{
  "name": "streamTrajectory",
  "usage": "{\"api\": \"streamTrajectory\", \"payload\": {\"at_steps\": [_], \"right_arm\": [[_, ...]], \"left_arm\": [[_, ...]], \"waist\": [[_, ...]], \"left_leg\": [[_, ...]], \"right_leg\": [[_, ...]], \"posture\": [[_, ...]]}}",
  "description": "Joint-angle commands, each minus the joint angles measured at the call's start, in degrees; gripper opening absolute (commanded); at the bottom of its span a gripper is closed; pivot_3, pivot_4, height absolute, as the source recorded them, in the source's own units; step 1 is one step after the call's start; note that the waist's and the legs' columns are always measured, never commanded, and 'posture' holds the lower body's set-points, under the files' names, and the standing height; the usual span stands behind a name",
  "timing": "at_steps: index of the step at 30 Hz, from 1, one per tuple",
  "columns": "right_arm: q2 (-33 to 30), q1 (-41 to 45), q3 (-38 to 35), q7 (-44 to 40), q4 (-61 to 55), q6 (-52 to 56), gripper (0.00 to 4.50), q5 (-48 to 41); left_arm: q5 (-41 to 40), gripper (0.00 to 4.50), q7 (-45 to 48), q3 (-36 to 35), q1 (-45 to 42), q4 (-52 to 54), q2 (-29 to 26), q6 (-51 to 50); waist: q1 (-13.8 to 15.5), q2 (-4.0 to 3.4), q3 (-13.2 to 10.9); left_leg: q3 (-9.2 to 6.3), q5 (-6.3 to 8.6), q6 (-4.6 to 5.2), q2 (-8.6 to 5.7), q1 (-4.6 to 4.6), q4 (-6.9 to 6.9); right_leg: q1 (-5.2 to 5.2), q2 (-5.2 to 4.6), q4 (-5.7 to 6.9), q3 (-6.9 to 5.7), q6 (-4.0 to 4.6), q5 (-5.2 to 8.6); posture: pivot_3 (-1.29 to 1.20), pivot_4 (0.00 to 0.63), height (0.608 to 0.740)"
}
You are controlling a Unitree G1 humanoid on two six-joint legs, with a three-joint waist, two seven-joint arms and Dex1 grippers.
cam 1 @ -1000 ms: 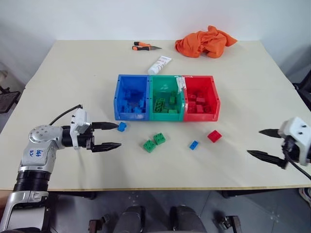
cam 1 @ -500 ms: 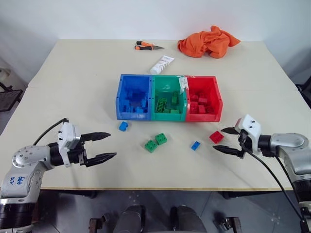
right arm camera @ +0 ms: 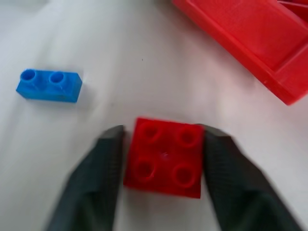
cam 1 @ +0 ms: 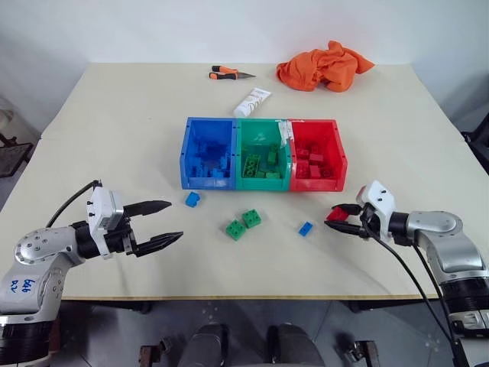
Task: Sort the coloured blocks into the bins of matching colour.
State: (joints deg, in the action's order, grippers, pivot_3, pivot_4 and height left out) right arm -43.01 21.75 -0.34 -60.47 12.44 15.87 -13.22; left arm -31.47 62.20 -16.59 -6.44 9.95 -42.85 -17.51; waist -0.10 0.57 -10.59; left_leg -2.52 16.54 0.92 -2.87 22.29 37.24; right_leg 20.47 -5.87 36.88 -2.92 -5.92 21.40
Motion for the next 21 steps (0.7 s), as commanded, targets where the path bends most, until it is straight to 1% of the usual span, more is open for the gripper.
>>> {"api": "streamTrajectory", "payload": {"at_steps": [1,5,7,9,11,14,18,20,21], "right_arm": [[0.0,-1.0,-1.5,1.5,-2.0,0.7,1.49,-0.4],[-2.1,-3.3,-5.1,3.1,-10.8,2.2,1.49,-2.2],[-2.1,-2.1,-6.2,4.5,-13.9,4.1,1.49,-3.1],[-1.5,1.5,-6.9,6.0,-15.1,6.2,1.49,-4.0],[-0.7,5.6,-6.6,7.1,-13.8,6.2,1.49,-3.7],[2.6,14.6,-5.3,8.7,-6.1,4.7,1.49,-3.2],[7.0,25.2,-2.3,9.8,10.0,-1.2,1.49,1.0],[8.8,29.0,-1.6,9.6,16.9,-4.2,2.2,2.1],[9.5,30.4,-1.3,9.3,19.7,-5.7,2.44,2.7]], "left_arm": [[-0.5,3.95,0.4,0.4,-1.8,-1.4,0.2,1.0],[0.5,3.95,0.8,1.8,-4.1,-3.9,0.4,2.2],[0.7,3.95,1.1,2.4,-4.9,-5.1,0.5,2.9],[1.0,3.95,1.3,3.1,-5.9,-6.1,0.8,3.6],[1.2,3.95,1.4,3.6,-6.7,-7.0,1.1,4.2],[1.8,3.95,1.4,4.1,-7.9,-8.5,1.5,5.1],[2.6,3.95,1.5,4.9,-9.7,-10.0,2.0,6.7],[2.8,3.95,1.5,5.2,-10.7,-10.5,2.3,7.2],[2.9,3.95,1.5,5.4,-11.1,-10.6,2.5,7.5]], "waist": [[0.0,0.0,0.0],[0.1,-0.04,0.0],[0.1,-0.08,0.0],[-0.2,-0.1,-0.1],[-0.3,-0.11,-0.1],[-0.4,-0.11,-0.1],[-0.4,-0.11,-0.1],[-0.2,-0.11,-0.1],[-0.1,-0.11,-0.1]], "left_leg": [[0.0,0.0,0.0,0.0,0.0,0.0],[0.0,0.01,-0.01,0.0,0.02,-0.03],[0.01,0.01,-0.01,-0.01,0.05,-0.02],[0.01,0.01,-0.01,0.0,0.03,-0.02],[0.08,0.0,-0.02,0.01,0.02,-0.03],[0.07,0.01,-0.05,0.04,0.02,-0.04],[0.08,0.02,-0.06,0.04,0.02,-0.02],[0.07,0.02,-0.06,0.04,0.04,-0.04],[0.06,0.02,-0.06,0.04,0.05,-0.04]], "right_leg": [[0.0,0.0,0.0,0.0,0.0,0.0],[0.02,0.01,0.02,-0.01,0.0,0.0],[0.03,0.01,0.03,-0.01,0.0,0.0],[0.03,0.02,0.02,0.0,0.0,0.0],[0.08,0.06,0.02,0.06,0.0,0.0],[0.11,0.1,0.04,0.06,0.0,0.0],[0.1,0.11,0.11,0.05,0.0,0.0],[0.1,0.12,0.17,0.03,0.0,0.0],[0.12,0.11,0.19,0.02,0.0,0.0]], "posture": [[0.0,0.15,0.74],[0.0,0.15,0.74],[0.0,0.15,0.74],[0.0,0.15,0.74],[0.0,0.15,0.74],[0.0,0.15,0.74],[0.0,0.15,0.74],[0.0,0.15,0.74],[0.0,0.15,0.74]]}}
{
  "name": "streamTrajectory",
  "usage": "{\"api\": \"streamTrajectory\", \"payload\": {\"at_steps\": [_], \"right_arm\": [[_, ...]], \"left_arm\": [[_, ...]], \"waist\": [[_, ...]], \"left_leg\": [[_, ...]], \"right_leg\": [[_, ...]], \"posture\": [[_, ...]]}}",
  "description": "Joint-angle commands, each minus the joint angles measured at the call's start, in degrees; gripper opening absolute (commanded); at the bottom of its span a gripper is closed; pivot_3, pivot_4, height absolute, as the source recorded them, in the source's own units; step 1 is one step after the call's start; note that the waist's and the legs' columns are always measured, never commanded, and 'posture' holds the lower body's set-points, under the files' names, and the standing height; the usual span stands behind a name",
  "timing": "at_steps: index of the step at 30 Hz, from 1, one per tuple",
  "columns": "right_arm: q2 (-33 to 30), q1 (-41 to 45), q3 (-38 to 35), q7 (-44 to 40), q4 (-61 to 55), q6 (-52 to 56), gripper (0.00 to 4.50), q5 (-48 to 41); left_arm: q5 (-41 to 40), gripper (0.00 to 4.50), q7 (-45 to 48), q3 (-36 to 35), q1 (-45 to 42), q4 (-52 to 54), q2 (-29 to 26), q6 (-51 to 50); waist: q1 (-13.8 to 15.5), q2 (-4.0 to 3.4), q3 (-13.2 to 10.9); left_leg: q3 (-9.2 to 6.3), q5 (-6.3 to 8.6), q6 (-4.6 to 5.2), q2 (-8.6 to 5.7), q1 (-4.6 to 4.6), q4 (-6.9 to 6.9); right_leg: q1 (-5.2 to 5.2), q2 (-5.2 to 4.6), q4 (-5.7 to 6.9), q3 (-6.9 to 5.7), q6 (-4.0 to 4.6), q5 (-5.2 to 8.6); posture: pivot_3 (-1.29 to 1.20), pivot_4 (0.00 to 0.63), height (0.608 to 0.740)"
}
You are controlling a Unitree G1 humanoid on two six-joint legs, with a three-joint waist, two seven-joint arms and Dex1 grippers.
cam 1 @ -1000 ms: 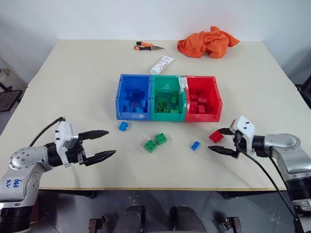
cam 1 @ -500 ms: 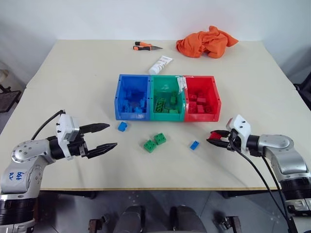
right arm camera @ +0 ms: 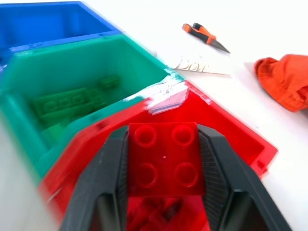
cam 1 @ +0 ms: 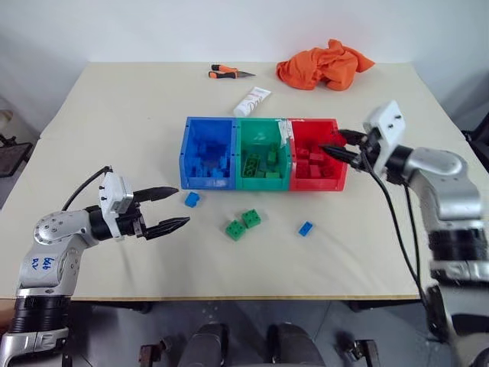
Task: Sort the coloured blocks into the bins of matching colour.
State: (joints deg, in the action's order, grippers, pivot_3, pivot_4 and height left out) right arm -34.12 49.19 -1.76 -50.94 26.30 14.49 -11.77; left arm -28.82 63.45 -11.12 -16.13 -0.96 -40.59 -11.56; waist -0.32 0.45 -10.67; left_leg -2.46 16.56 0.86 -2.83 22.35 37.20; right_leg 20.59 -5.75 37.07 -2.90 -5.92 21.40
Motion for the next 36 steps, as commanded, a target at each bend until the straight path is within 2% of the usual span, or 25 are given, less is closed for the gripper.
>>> {"api": "streamTrajectory", "payload": {"at_steps": [1,4,6,7,11,14,20,23,25,28,32,36], "right_arm": [[1.0,4.0,0.3,-0.4,7.9,-5.5,2.79,1.6],[1.4,5.7,0.6,-1.0,11.6,-8.1,3.83,2.4],[1.6,6.6,0.8,-1.3,13.4,-9.9,4.34,3.0],[1.2,6.6,0.7,-1.7,12.9,-10.5,4.43,3.0],[-0.7,3.9,-0.1,-4.0,7.0,-10.8,4.43,1.9],[-3.0,-1.7,-0.8,-6.4,-2.5,-9.6,4.43,0.2],[-10.1,-17.3,-4.5,-12.9,-21.4,-4.5,4.43,-6.8],[-16.7,-31.7,-11.6,-17.6,-30.3,-0.9,4.43,-11.0],[-20.3,-41.2,-16.3,-19.5,-32.4,-1.4,4.43,-10.5],[-23.0,-48.9,-20.7,-20.4,-32.7,-2.2,4.43,-10.4],[-24.7,-54.2,-24.9,-20.7,-32.4,-2.3,4.43,-10.1],[-25.2,-54.3,-24.3,-20.1,-33.6,-1.5,4.43,-10.3]], "left_arm": [[0.3,3.95,0.2,0.1,-1.7,0.1,0.3,1.7],[0.5,3.95,0.3,0.2,-2.1,-0.3,0.4,2.1],[0.5,3.95,0.2,0.4,-2.4,-0.1,0.5,2.1],[0.0,3.95,0.1,0.2,-2.0,0.8,0.6,1.7],[-0.4,3.95,0.5,0.1,-1.2,1.4,0.5,1.3],[-0.1,3.95,1.8,0.9,-1.9,0.2,0.5,1.4],[0.6,3.95,3.3,1.9,-4.6,-3.4,0.9,2.3],[1.4,3.95,4.4,2.5,-6.3,-6.7,1.0,3.6],[1.9,3.95,5.0,2.8,-7.2,-8.6,1.3,4.5],[2.1,3.95,5.5,2.7,-7.2,-9.4,1.4,5.2],[2.1,3.95,6.2,2.5,-6.3,-9.6,0.9,5.3],[2.0,3.95,6.2,1.9,-5.7,-9.2,0.6,5.4]], "waist": [[0.1,0.0,0.0],[0.0,0.0,0.0],[-0.2,0.0,0.0],[-0.3,0.0,0.0],[-0.6,-0.01,0.0],[-0.5,-0.01,0.0],[0.4,-0.01,0.0],[1.0,-0.01,0.0],[1.8,-0.03,0.0],[1.4,-0.03,0.0],[0.4,-0.03,0.0],[0.2,-0.03,0.0]], "left_leg": [[-0.02,0.0,0.0,0.0,0.05,-0.01],[-0.03,0.02,0.02,-0.01,0.1,-0.01],[-0.02,0.02,0.02,-0.01,0.1,-0.03],[-0.02,0.02,0.02,-0.01,0.11,-0.04],[-0.02,0.02,0.01,0.01,0.11,-0.03],[-0.04,0.03,0.0,0.03,0.09,-0.01],[-0.05,0.04,-0.01,0.02,0.13,0.05],[-0.1,0.04,0.0,0.02,0.13,0.08],[-0.08,0.07,0.01,0.03,0.11,0.05],[0.04,0.11,0.08,0.03,0.06,0.11],[0.21,0.1,0.08,0.09,-0.09,0.17],[0.21,0.1,0.07,0.11,-0.13,0.14]], "right_leg": [[0.03,0.0,-0.01,-0.02,0.0,0.0],[0.08,0.0,0.01,-0.04,0.0,0.0],[0.08,0.0,0.01,-0.05,-0.01,0.0],[0.09,0.0,0.0,-0.05,-0.01,0.0],[0.09,0.03,0.01,-0.05,-0.01,0.0],[0.08,0.04,0.04,-0.05,-0.01,0.0],[0.04,0.04,0.0,-0.05,-0.01,0.0],[-0.01,0.04,-0.04,-0.09,-0.01,0.0],[-0.09,0.05,-0.12,-0.09,-0.01,0.0],[-0.18,0.06,-0.18,-0.04,-0.02,-0.01],[-0.2,0.11,-0.2,0.08,-0.02,-0.01],[-0.21,0.11,-0.16,0.09,-0.02,-0.01]], "posture": [[0.0,0.15,0.74],[0.0,0.15,0.74],[0.0,0.15,0.74],[0.0,0.15,0.74],[0.0,0.15,0.74],[0.0,0.15,0.74],[0.0,0.15,0.74],[0.0,0.15,0.74],[0.0,0.15,0.74],[0.0,0.15,0.74],[0.0,0.15,0.74],[0.0,0.15,0.74]]}}
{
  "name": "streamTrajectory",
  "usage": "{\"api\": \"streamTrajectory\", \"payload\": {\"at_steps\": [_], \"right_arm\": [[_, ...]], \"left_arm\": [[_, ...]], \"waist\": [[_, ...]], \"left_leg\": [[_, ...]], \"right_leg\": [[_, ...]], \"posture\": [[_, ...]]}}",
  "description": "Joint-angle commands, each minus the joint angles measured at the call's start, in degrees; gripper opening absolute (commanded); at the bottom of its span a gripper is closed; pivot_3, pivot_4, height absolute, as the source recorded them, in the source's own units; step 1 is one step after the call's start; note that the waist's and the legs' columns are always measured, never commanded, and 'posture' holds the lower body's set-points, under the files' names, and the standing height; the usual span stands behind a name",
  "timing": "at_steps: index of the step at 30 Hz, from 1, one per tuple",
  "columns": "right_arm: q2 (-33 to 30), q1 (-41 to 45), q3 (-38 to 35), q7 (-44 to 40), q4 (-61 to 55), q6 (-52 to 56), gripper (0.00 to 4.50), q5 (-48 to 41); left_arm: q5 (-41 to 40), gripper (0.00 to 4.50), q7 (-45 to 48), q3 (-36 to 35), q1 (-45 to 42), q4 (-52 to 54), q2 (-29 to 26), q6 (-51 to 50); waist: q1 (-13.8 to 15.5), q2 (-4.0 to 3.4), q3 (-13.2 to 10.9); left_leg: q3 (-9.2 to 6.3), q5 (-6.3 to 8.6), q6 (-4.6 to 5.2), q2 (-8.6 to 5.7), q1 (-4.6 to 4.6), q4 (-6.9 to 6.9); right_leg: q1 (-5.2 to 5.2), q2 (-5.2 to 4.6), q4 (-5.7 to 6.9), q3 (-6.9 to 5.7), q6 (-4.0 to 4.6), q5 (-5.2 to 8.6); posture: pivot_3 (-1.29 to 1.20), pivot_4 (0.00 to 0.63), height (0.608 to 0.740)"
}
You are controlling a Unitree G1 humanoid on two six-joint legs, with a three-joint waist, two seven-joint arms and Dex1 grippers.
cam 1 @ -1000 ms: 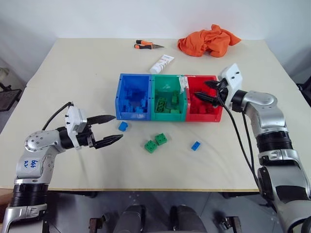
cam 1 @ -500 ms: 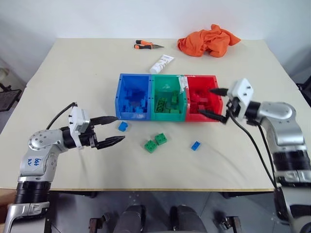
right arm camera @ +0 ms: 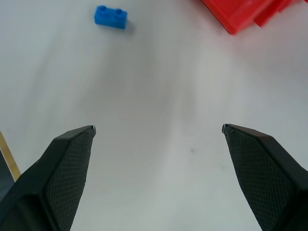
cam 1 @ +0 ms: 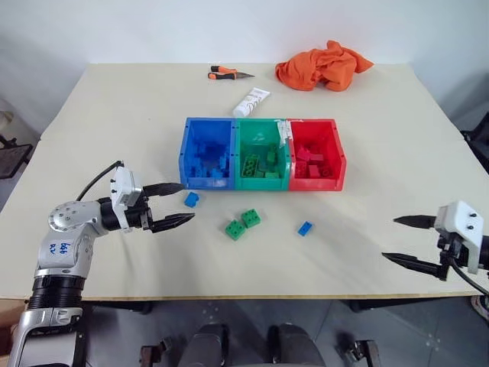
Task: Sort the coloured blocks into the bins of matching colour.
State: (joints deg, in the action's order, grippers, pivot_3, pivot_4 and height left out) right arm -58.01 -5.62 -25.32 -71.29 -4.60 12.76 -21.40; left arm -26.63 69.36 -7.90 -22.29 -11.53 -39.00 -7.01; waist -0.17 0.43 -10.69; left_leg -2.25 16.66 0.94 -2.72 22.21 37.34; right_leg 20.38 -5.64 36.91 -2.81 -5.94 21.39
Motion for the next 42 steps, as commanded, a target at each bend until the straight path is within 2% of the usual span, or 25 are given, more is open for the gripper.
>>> {"api": "streamTrajectory", "payload": {"at_steps": [1,8,13,16,23,26,33,34,38,42], "right_arm": [[-1.3,0.9,-0.2,0.4,-3.0,0.4,4.43,-0.6],[3.3,16.3,17.9,1.8,-5.5,3.7,4.43,1.6],[8.5,28.0,29.4,-0.9,1.7,0.7,4.43,6.0],[11.0,33.1,33.9,-3.4,8.4,-2.6,4.43,8.7],[14.1,38.3,38.9,-8.6,20.6,-10.4,4.43,12.6],[16.1,40.5,40.2,-9.4,26.8,-13.4,3.8,14.4],[18.5,43.5,40.2,-10.2,32.8,-15.5,1.43,15.2],[18.6,43.7,40.1,-10.1,33.3,-15.5,1.32,15.3],[18.8,43.4,39.5,-9.2,32.9,-15.3,1.32,14.9],[17.9,42.8,37.2,-7.2,27.4,-11.7,1.32,13.2]], "left_arm": [[-0.3,3.95,0.2,-1.5,0.6,1.6,-1.0,0.8],[-2.5,3.95,-1.0,-4.2,4.5,6.5,-0.5,0.4],[-3.6,3.95,-4.0,-6.3,9.9,12.9,-0.5,-1.8],[-4.4,3.95,-5.8,-7.4,13.6,17.3,-0.3,-3.2],[-5.8,3.95,-9.5,-9.9,19.1,23.7,-0.2,-5.3],[-6.2,3.95,-10.6,-10.6,20.5,25.1,-0.3,-5.6],[-6.3,3.95,-11.3,-10.5,20.3,25.0,-0.3,-5.3],[-6.2,3.95,-11.4,-10.4,20.2,24.9,-0.3,-5.2],[-6.0,3.95,-11.2,-10.1,19.6,24.2,-0.1,-4.8],[-5.8,3.95,-10.9,-9.8,18.8,23.2,-0.1,-4.4]], "waist": [[0.1,0.0,0.0],[0.0,0.0,0.0],[0.1,0.0,0.0],[0.2,-0.01,0.0],[0.0,-0.01,0.0],[-0.2,-0.01,0.0],[-0.1,-0.01,0.0],[-0.1,-0.02,0.0],[-0.1,-0.01,0.0],[-0.1,-0.02,0.0]], "left_leg": [[-0.01,0.0,0.0,0.0,0.01,0.01],[-0.03,0.0,-0.05,0.05,0.0,0.04],[-0.1,0.02,-0.07,0.03,0.09,0.03],[-0.15,0.03,-0.06,0.02,0.11,0.04],[-0.18,0.03,-0.07,0.03,0.1,0.01],[-0.17,0.03,-0.08,0.03,0.08,0.02],[-0.16,0.03,-0.1,0.04,0.03,0.03],[-0.16,0.03,-0.1,0.04,0.03,0.02],[-0.16,0.03,-0.11,0.04,0.02,0.04],[-0.16,0.03,-0.11,0.04,0.02,0.04]], "right_leg": [[0.0,0.0,0.0,-0.01,0.0,0.0],[0.05,0.0,-0.03,0.01,0.0,0.0],[0.08,-0.02,-0.06,0.0,0.0,0.0],[0.09,-0.04,-0.1,-0.01,0.01,0.0],[0.11,-0.03,-0.11,-0.01,0.01,0.0],[0.11,-0.02,-0.08,-0.01,0.01,0.0],[0.08,-0.01,-0.06,-0.02,0.02,-0.01],[0.08,-0.01,-0.06,-0.02,0.02,-0.01],[0.07,-0.01,-0.06,-0.01,0.02,-0.01],[0.08,-0.01,-0.05,-0.01,0.02,-0.01]], "posture": [[0.0,0.15,0.74],[0.0,0.15,0.74],[0.0,0.15,0.74],[0.0,0.15,0.74],[0.0,0.15,0.74],[0.0,0.15,0.74],[0.0,0.15,0.74],[0.0,0.15,0.74],[0.0,0.15,0.74],[0.0,0.15,0.74]]}}
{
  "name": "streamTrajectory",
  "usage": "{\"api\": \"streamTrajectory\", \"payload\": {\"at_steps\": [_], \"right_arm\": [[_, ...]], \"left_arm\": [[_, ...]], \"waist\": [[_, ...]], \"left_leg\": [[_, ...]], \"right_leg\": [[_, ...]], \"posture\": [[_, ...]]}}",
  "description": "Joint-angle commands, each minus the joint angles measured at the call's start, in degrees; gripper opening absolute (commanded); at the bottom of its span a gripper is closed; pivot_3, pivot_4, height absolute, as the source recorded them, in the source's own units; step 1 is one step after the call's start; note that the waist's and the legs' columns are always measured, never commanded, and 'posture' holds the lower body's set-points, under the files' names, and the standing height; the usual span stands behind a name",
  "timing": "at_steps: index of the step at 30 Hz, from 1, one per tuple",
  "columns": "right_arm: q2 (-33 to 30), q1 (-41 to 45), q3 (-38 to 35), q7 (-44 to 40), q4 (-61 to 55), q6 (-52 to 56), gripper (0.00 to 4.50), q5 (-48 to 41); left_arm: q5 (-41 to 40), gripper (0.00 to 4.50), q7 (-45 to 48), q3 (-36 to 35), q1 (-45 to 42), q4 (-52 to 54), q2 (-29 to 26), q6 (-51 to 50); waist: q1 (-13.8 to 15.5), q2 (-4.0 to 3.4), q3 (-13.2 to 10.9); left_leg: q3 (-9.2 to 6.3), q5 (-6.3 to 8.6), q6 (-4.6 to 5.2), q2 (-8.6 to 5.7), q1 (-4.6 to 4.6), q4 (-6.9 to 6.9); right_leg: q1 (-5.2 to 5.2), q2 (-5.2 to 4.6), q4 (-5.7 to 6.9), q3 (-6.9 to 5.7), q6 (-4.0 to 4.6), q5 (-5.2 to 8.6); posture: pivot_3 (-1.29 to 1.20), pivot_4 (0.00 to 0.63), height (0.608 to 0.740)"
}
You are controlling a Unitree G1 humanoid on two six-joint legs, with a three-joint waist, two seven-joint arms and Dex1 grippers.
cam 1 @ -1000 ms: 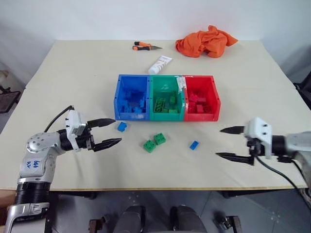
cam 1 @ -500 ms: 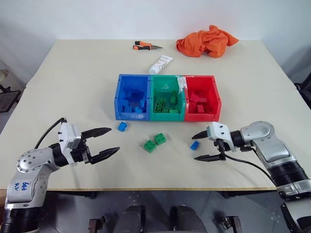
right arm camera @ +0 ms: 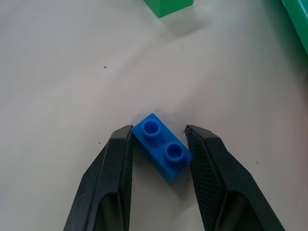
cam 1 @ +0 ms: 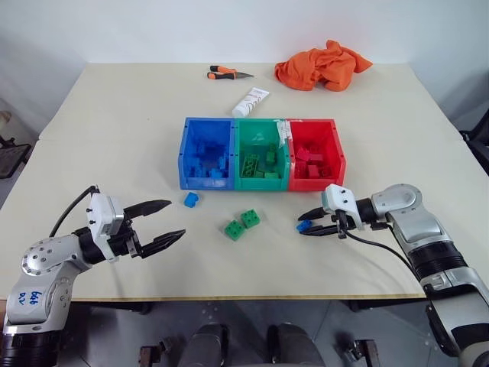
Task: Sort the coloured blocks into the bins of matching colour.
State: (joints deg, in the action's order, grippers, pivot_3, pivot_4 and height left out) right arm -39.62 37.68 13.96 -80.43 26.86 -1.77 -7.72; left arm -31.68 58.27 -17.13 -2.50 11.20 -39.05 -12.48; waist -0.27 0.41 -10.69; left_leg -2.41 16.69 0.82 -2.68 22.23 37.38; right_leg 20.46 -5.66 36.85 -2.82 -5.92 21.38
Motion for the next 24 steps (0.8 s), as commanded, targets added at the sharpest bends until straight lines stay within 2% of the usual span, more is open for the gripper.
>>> {"api": "streamTrajectory", "payload": {"at_steps": [1,6,11,16,20,24], "right_arm": [[-0.4,-0.4,-2.9,2.7,-5.7,4.1,1.32,-1.1],[1.6,3.5,-7.0,7.8,-14.5,13.4,1.32,-5.7],[9.6,13.7,-6.5,13.1,-11.9,15.5,1.32,-5.7],[18.7,21.6,-4.7,18.6,-1.5,11.7,1.32,-2.3],[26.9,27.8,-4.4,23.4,10.6,5.6,1.32,0.2],[32.3,33.0,-4.3,28.8,23.4,-1.0,1.32,3.3]], "left_arm": [[-0.7,3.95,0.3,-0.5,-1.2,0.2,-0.1,1.1],[-0.2,3.95,0.8,0.1,-2.8,-1.7,0.1,1.9],[0.2,3.95,0.7,1.0,-4.4,-2.8,0.7,2.8],[0.4,3.95,0.2,1.3,-4.3,-2.7,1.2,3.7],[0.3,3.95,-0.3,1.0,-3.7,-2.2,1.3,4.3],[0.6,3.95,-0.6,0.9,-4.0,-2.6,1.1,4.8]], "waist": [[0.0,0.0,0.0],[-0.1,-0.04,0.0],[-0.5,-0.04,0.0],[-0.7,-0.04,0.0],[-1.5,-0.04,0.0],[-1.8,-0.04,0.0]], "left_leg": [[0.01,0.0,0.0,0.0,0.01,0.0],[0.03,0.0,-0.01,0.0,0.05,-0.03],[0.03,-0.01,-0.04,0.01,0.05,-0.06],[-0.04,0.0,-0.04,-0.01,0.07,-0.14],[-0.04,0.0,-0.04,-0.03,0.09,-0.17],[-0.05,-0.01,-0.08,-0.02,0.08,-0.2]], "right_leg": [[0.01,0.0,0.0,0.0,0.0,0.0],[0.1,0.0,0.01,0.01,0.0,0.0],[0.14,0.02,0.05,0.01,0.0,0.0],[0.15,0.01,0.25,-0.02,0.0,0.0],[0.21,0.01,0.31,-0.04,0.0,0.0],[0.42,0.02,0.71,-0.05,0.0,0.0]], "posture": [[0.0,0.15,0.74],[0.0,0.15,0.74],[0.0,0.15,0.74],[0.0,0.15,0.74],[0.0,0.15,0.74],[0.0,0.15,0.74]]}}
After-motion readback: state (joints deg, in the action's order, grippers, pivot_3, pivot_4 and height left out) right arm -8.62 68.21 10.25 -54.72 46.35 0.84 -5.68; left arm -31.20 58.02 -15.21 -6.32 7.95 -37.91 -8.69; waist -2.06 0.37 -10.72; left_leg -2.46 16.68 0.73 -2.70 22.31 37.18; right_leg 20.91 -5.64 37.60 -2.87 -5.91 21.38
